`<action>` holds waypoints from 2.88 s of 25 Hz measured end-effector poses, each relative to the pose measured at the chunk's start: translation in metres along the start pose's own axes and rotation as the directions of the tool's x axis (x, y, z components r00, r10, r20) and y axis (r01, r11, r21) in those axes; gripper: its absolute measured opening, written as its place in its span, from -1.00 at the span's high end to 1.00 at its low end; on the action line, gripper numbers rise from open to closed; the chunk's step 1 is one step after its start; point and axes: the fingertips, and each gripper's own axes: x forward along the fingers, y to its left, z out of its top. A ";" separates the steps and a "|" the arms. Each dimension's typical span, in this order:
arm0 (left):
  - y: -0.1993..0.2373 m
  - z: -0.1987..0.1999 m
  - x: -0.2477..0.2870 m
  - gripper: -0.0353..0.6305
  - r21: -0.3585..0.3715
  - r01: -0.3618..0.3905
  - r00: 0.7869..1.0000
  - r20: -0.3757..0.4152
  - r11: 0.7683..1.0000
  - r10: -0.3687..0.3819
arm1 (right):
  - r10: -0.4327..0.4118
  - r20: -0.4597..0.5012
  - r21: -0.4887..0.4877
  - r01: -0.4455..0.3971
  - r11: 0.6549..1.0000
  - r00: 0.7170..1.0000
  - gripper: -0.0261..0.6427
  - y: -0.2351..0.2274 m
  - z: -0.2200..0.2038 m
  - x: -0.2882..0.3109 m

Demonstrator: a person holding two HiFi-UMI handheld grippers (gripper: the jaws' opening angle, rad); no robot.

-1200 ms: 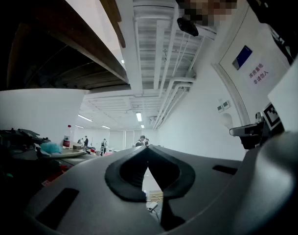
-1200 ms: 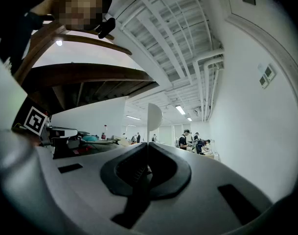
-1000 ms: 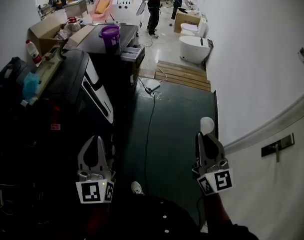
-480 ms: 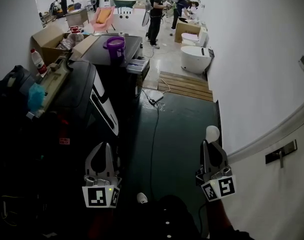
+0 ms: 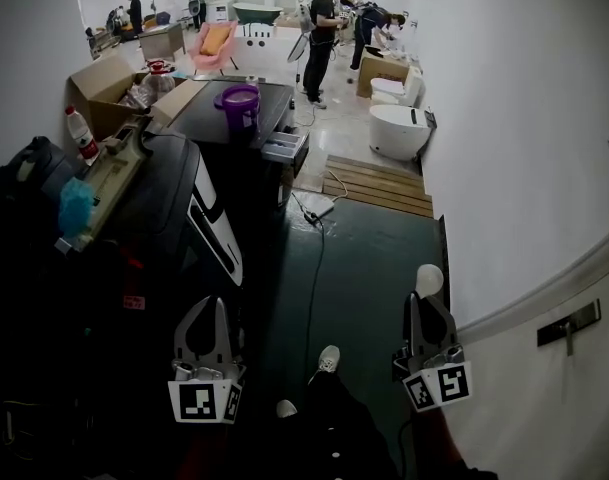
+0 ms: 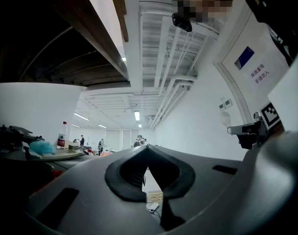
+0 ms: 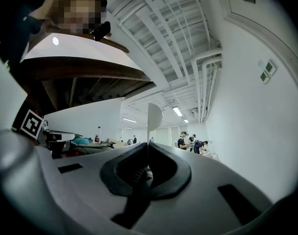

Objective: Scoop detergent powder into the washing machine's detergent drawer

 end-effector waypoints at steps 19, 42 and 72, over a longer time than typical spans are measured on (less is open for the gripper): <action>0.010 -0.022 0.133 0.85 0.023 -0.054 0.998 -0.026 0.998 0.054 | 0.067 -0.023 0.011 -0.066 0.998 0.998 0.83 -0.071 -0.031 0.132; -0.007 -0.043 0.253 0.85 0.078 -0.146 0.986 -0.071 0.986 0.151 | 0.213 -0.075 0.019 -0.212 0.977 0.974 0.82 -0.143 -0.066 0.255; 0.091 -0.070 0.385 0.85 0.046 -0.138 0.989 -0.049 0.989 0.140 | 0.182 -0.030 0.047 -0.180 0.982 0.983 0.82 -0.135 -0.069 0.421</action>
